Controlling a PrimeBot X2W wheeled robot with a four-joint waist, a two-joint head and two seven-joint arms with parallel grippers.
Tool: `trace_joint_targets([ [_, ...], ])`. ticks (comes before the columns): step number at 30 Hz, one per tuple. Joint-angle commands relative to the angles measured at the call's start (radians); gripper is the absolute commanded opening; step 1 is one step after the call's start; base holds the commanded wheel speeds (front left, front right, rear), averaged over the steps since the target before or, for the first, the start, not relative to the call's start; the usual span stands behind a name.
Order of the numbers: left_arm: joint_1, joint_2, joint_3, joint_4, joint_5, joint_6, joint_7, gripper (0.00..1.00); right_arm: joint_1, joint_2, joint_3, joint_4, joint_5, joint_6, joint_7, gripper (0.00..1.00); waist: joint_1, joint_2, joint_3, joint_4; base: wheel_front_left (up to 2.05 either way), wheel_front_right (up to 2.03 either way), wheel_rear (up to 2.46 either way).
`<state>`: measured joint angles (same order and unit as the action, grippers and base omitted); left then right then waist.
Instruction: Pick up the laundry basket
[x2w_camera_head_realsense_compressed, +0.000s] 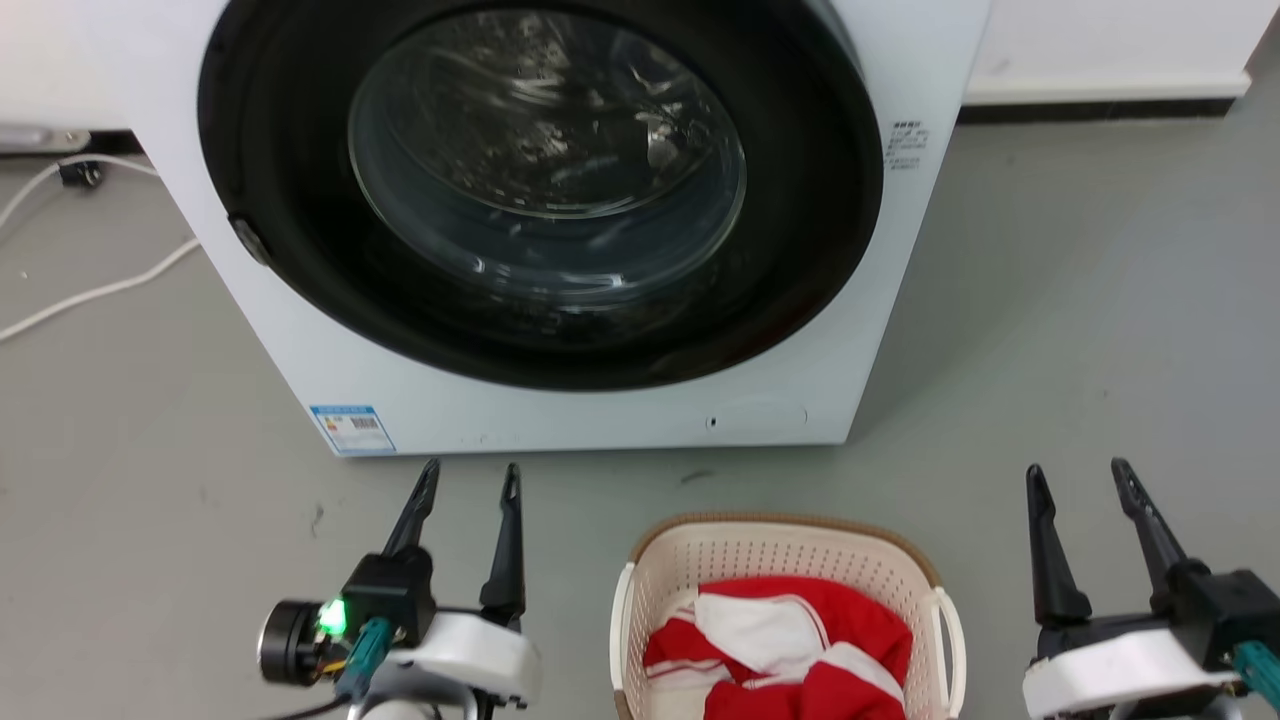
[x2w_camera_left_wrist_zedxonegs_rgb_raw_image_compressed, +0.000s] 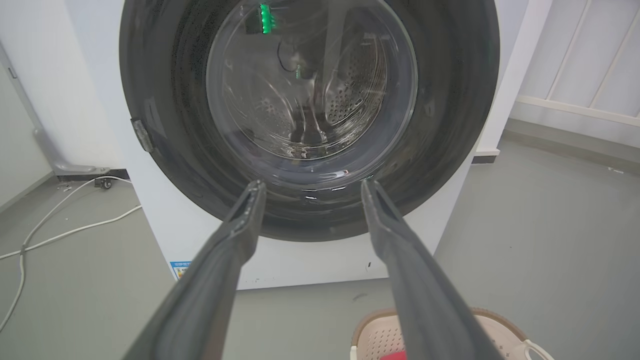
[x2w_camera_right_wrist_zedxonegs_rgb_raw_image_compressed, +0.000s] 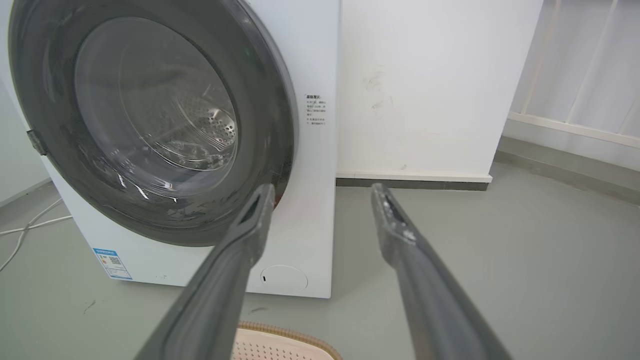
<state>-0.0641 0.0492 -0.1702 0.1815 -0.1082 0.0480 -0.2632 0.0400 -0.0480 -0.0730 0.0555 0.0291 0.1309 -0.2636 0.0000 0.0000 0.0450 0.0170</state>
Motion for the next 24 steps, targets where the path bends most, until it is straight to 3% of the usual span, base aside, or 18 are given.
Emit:
trace_joint_targets([
  [1, -0.022, 0.002, -0.004, 0.009, 0.003, -0.006, -0.003, 1.00, -0.021, -0.004, -0.005, 0.009, -0.007, 0.000, -0.002, 1.00, 0.0000, 0.0000, 0.024, -0.003, 0.00, 0.00, 0.00],
  [11, -0.203, 0.002, -0.080, 0.232, -0.043, -0.068, -0.003, 1.00, -0.142, -0.003, -0.063, 0.207, -0.131, 0.000, -0.002, 1.00, 0.0000, 0.0000, 0.183, -0.024, 0.00, 0.00, 0.00],
  [24, -0.506, 0.002, -0.202, 0.685, -0.120, -0.128, -0.003, 1.00, -0.362, -0.003, -0.119, 0.513, -0.279, 0.000, -0.002, 1.00, 0.0000, 0.0000, 0.436, -0.049, 0.00, 0.00, 0.00],
])
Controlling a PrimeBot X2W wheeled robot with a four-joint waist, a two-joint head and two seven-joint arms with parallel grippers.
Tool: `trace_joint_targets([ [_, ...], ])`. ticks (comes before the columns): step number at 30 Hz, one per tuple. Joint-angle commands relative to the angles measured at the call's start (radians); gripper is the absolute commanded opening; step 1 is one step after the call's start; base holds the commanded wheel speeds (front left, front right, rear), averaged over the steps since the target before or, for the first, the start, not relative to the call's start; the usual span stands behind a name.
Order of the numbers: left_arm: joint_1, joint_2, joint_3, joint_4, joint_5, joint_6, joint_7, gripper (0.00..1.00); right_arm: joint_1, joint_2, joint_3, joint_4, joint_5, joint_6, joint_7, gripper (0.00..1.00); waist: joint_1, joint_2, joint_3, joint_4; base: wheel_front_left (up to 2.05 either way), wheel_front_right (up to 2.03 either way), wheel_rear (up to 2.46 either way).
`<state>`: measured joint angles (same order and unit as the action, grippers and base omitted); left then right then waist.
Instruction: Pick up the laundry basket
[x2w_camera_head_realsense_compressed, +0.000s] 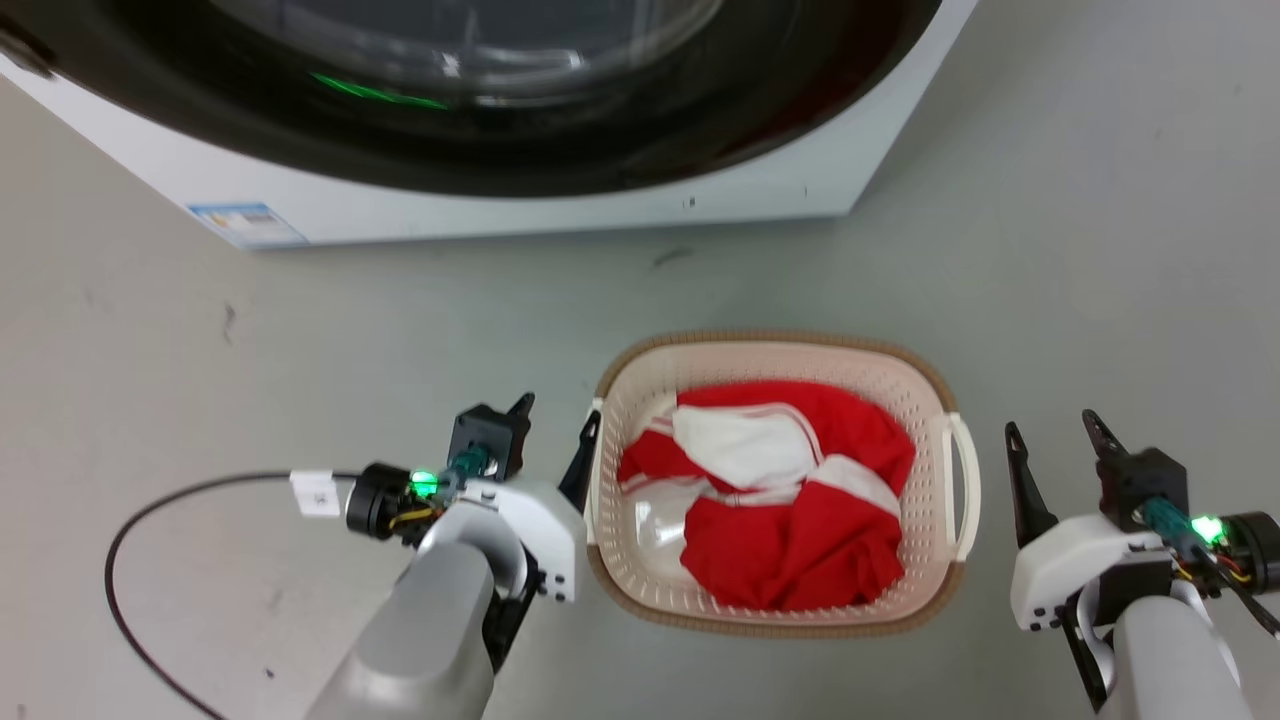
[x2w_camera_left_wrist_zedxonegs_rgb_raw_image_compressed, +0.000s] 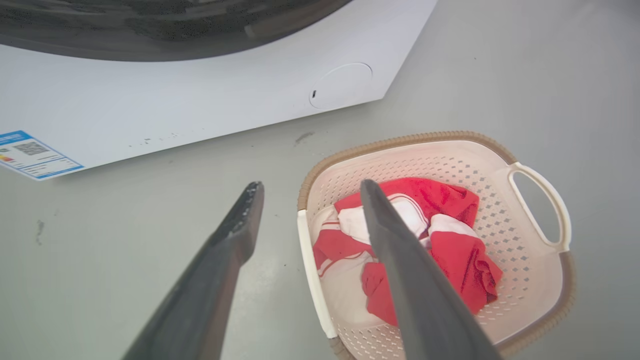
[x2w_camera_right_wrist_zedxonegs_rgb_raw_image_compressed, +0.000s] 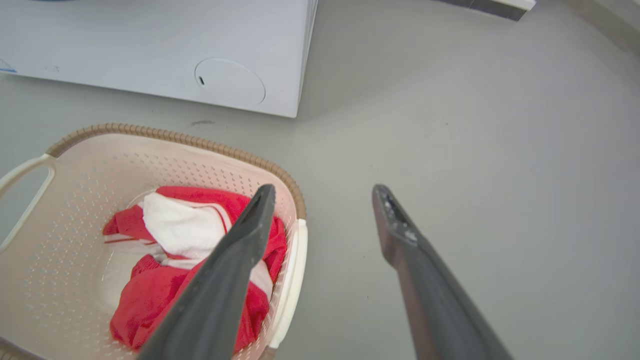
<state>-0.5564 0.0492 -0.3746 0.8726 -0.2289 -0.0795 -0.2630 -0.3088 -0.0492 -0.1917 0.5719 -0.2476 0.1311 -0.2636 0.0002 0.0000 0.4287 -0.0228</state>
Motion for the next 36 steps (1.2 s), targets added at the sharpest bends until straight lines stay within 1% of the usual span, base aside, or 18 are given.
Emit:
trace_joint_targets([
  [1, -0.037, 0.001, -0.010, 0.024, -0.007, -0.006, -0.003, 1.00, -0.031, -0.002, -0.006, 0.028, -0.017, -0.001, -0.002, 1.00, -0.0002, 0.0000, 0.072, -0.011, 0.00, 0.00, 0.00],
  [6, -0.139, 0.002, -0.069, 0.166, -0.050, -0.028, 0.023, 1.00, -0.130, -0.002, -0.044, 0.180, -0.082, -0.001, -0.002, 1.00, -0.0002, 0.0000, 0.150, -0.022, 0.00, 0.00, 0.00],
  [13, -0.258, 0.002, -0.133, 0.292, -0.122, -0.047, 0.101, 1.00, -0.273, -0.004, -0.094, 0.372, -0.169, -0.001, -0.002, 1.00, -0.0002, 0.0000, 0.254, -0.043, 0.00, 0.00, 0.00],
  [20, -0.336, 0.002, -0.185, 0.337, -0.168, -0.050, 0.159, 1.00, -0.372, -0.003, -0.111, 0.483, -0.223, -0.001, -0.002, 1.00, -0.0002, 0.0000, 0.339, -0.045, 0.00, 0.00, 0.00],
  [28, -0.396, 0.003, -0.241, 0.361, -0.205, -0.050, 0.179, 1.00, -0.461, -0.002, -0.159, 0.576, -0.275, -0.001, 0.003, 1.00, -0.0002, 0.0000, 0.410, -0.036, 0.00, 0.00, 0.00],
  [36, -0.426, 0.004, -0.288, 0.376, -0.236, -0.050, 0.191, 1.00, -0.511, -0.002, -0.202, 0.616, -0.327, -0.001, 0.006, 1.00, -0.0002, 0.0000, 0.451, -0.027, 0.00, 0.00, 0.00],
])
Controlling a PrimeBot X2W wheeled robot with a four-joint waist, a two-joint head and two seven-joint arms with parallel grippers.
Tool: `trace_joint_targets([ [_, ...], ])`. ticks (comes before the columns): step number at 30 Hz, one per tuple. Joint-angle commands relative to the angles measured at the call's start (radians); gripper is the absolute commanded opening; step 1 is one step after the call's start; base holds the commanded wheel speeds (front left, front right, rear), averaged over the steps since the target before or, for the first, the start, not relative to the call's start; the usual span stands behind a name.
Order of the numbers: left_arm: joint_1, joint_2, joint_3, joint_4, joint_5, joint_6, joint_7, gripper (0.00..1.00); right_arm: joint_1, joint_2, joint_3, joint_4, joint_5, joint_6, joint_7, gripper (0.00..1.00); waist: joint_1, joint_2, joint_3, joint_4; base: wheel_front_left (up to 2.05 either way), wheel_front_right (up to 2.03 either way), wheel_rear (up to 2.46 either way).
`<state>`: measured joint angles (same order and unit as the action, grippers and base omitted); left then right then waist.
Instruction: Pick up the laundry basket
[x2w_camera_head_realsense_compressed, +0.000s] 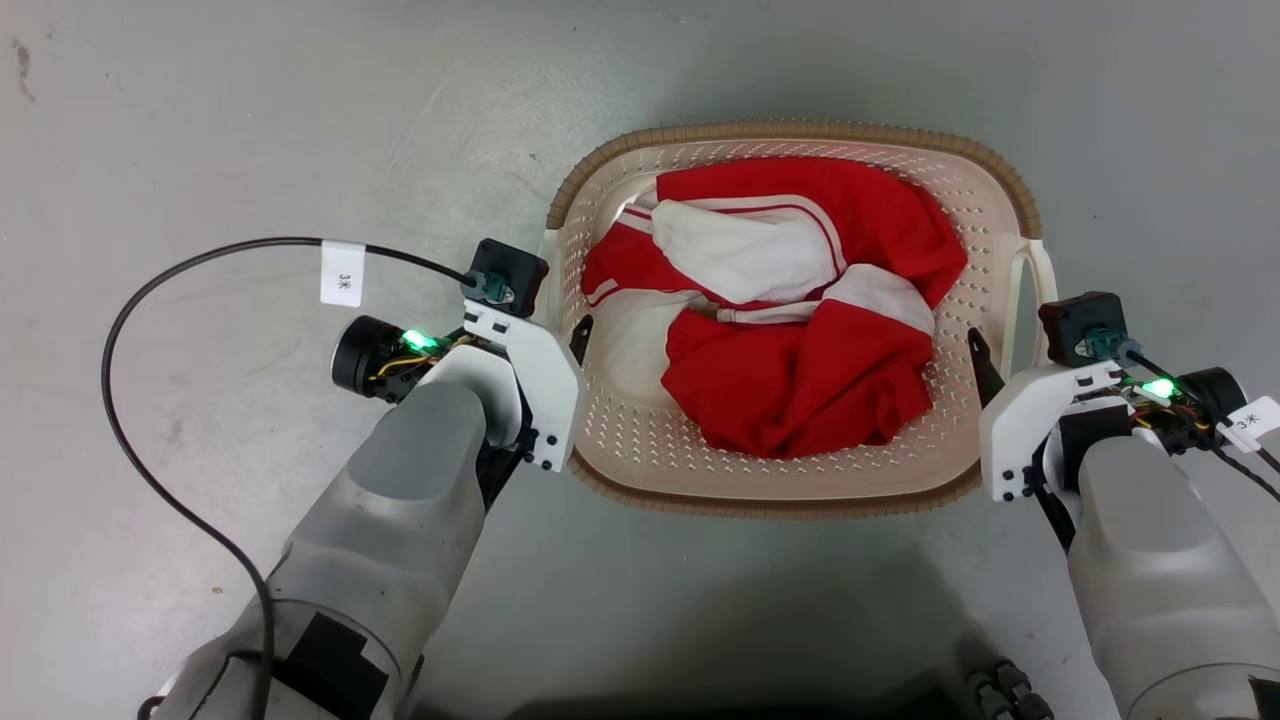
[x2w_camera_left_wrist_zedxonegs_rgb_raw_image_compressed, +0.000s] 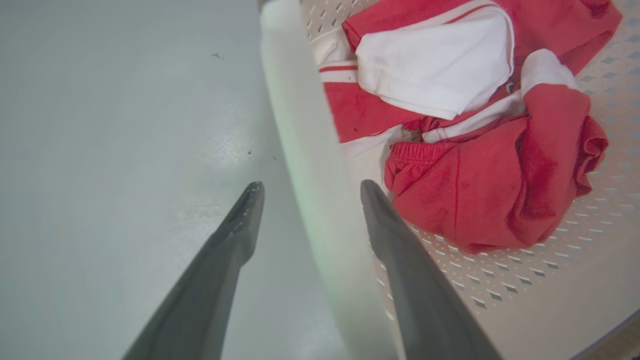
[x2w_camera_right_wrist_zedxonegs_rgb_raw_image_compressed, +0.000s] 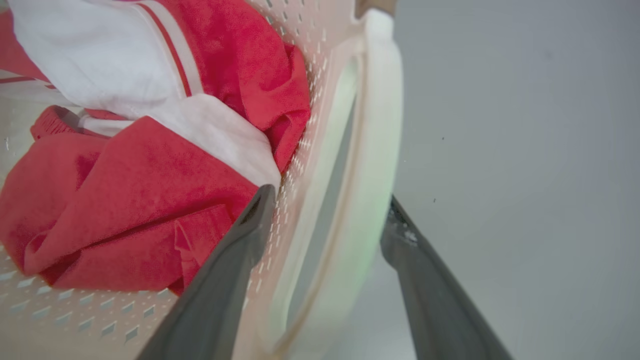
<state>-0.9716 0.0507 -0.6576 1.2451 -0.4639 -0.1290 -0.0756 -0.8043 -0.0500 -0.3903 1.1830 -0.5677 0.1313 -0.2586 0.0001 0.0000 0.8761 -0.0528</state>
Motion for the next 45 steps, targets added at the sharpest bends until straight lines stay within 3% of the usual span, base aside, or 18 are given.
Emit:
trace_joint_targets([
  [1, -0.015, 0.002, -0.010, 0.005, -0.005, -0.001, 0.004, 0.45, -0.020, -0.001, -0.008, 0.006, -0.012, -0.001, 0.002, 0.76, -0.0001, 0.0000, 0.007, 0.004, 0.00, 0.00, 0.00],
  [2, -0.019, 0.002, -0.015, 0.006, -0.008, -0.001, 0.002, 0.00, -0.023, -0.001, -0.014, 0.007, -0.018, -0.001, 0.002, 0.18, -0.0001, 0.0000, 0.009, 0.006, 0.00, 0.00, 0.00],
  [3, -0.020, 0.002, -0.021, 0.008, -0.011, 0.000, 0.003, 0.00, -0.024, -0.001, -0.019, 0.005, -0.022, -0.001, 0.001, 0.00, -0.0001, 0.0000, 0.010, 0.007, 0.00, 0.00, 0.00],
  [19, 0.022, 0.005, -0.096, 0.014, -0.093, -0.002, 0.020, 0.00, 0.012, -0.012, -0.017, 0.047, -0.085, -0.002, 0.032, 0.00, -0.0001, 0.0000, -0.076, 0.027, 0.00, 0.00, 0.00],
  [33, 0.151, 0.010, -0.160, 0.004, -0.207, -0.004, 0.073, 0.00, 0.080, -0.010, 0.049, 0.095, -0.089, -0.002, 0.093, 0.00, -0.0001, 0.0000, -0.309, 0.062, 0.00, 0.00, 0.00],
  [38, 0.195, 0.022, -0.178, 0.000, -0.249, -0.004, 0.096, 0.00, 0.112, -0.010, 0.110, 0.103, -0.039, -0.002, 0.106, 0.00, -0.0001, 0.0000, -0.400, 0.072, 0.00, 0.00, 0.00],
  [45, 0.236, 0.044, -0.205, -0.025, -0.315, -0.004, 0.150, 0.00, 0.179, -0.008, 0.299, 0.105, 0.137, -0.001, 0.177, 0.00, -0.0001, 0.0000, -0.511, 0.084, 0.00, 0.00, 0.00],
])
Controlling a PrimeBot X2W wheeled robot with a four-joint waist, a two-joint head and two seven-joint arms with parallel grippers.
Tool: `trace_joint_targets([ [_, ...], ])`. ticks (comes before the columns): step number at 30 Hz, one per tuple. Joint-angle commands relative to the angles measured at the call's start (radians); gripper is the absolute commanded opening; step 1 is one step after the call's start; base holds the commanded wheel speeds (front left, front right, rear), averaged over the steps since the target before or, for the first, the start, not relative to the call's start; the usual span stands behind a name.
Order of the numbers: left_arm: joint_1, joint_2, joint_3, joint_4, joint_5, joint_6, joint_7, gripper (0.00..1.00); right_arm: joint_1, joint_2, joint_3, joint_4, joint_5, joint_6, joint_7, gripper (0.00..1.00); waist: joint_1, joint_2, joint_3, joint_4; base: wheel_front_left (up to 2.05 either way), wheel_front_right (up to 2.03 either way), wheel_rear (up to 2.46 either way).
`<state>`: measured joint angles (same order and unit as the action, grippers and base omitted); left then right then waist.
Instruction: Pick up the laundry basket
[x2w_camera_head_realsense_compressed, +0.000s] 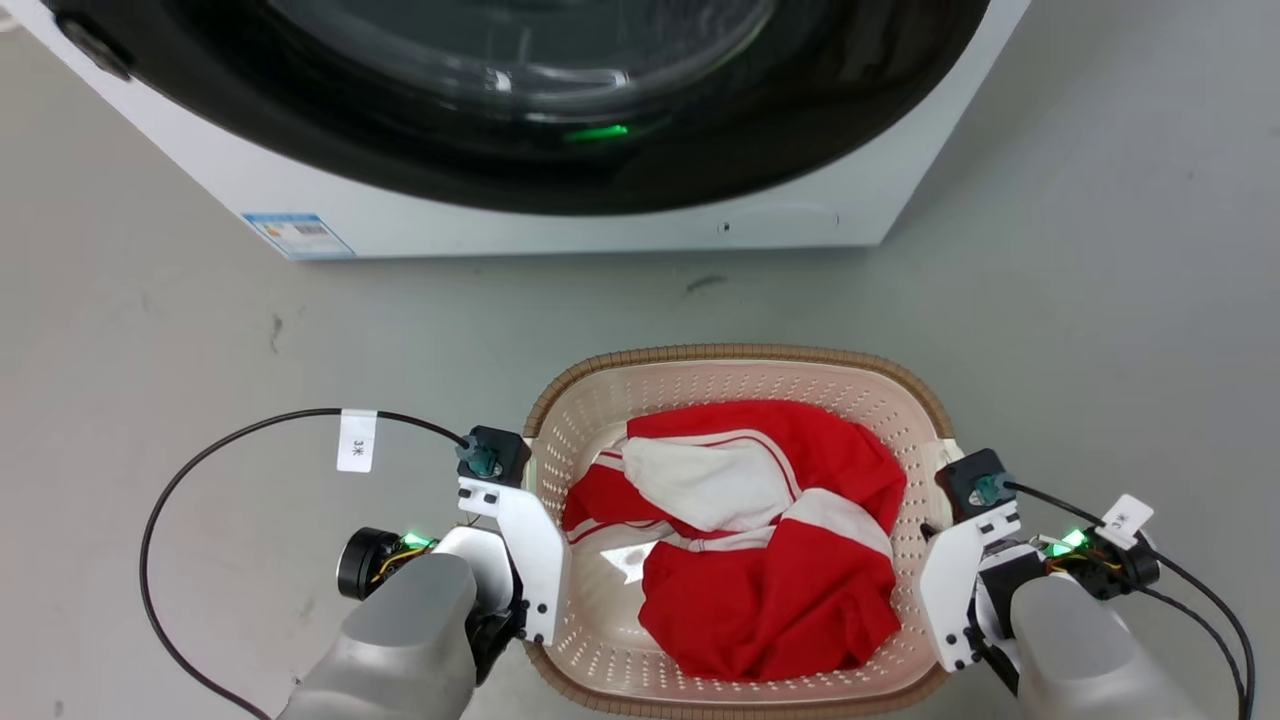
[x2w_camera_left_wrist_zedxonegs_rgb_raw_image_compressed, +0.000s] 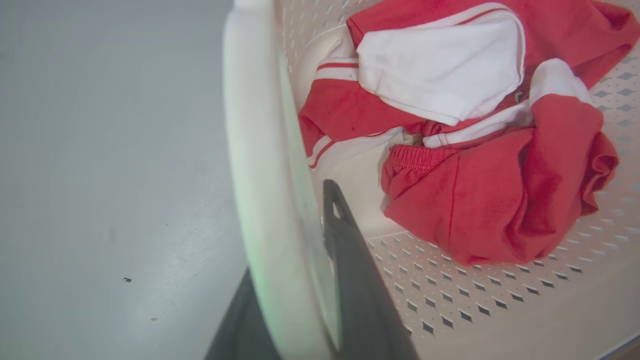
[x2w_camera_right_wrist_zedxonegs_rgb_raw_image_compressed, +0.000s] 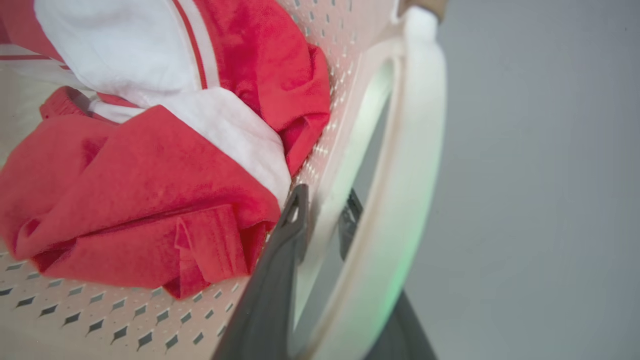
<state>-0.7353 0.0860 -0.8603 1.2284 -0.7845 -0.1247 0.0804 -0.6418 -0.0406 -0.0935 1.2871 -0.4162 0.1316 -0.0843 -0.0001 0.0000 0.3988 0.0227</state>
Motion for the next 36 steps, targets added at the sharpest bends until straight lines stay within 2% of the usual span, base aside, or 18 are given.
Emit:
trace_joint_targets([
  [1, 0.006, 0.011, -0.007, -0.012, -0.003, -0.008, 0.003, 0.00, 0.024, -0.018, 0.033, 0.002, 0.015, -0.002, 0.015, 0.00, 0.0001, 0.0000, -0.047, 0.010, 0.00, 0.00, 0.00],
  [8, 0.038, 0.042, -0.039, -0.035, -0.065, -0.008, 0.068, 0.00, 0.050, -0.016, 0.244, 0.002, 0.212, -0.001, 0.075, 0.00, 0.0001, 0.0000, -0.148, 0.013, 0.00, 0.00, 0.00],
  [17, 0.062, 0.075, -0.090, -0.062, -0.131, -0.008, 0.159, 0.00, 0.082, -0.015, 0.456, 0.002, 0.417, -0.001, 0.153, 0.00, 0.0001, 0.0000, -0.262, 0.015, 0.00, 0.00, 0.00],
  [27, 0.072, 0.098, -0.146, -0.093, -0.196, -0.008, 0.259, 0.00, 0.096, -0.011, 0.651, -0.035, 0.613, 0.000, 0.264, 0.00, 0.0001, 0.0000, -0.370, 0.012, 0.00, 0.00, 0.00],
  [36, 0.083, 0.112, -0.194, -0.098, -0.239, -0.009, 0.310, 0.00, 0.096, -0.009, 0.777, -0.043, 0.742, 0.001, 0.318, 0.00, 0.0001, 0.0000, -0.411, 0.014, 0.00, 0.00, 0.00],
])
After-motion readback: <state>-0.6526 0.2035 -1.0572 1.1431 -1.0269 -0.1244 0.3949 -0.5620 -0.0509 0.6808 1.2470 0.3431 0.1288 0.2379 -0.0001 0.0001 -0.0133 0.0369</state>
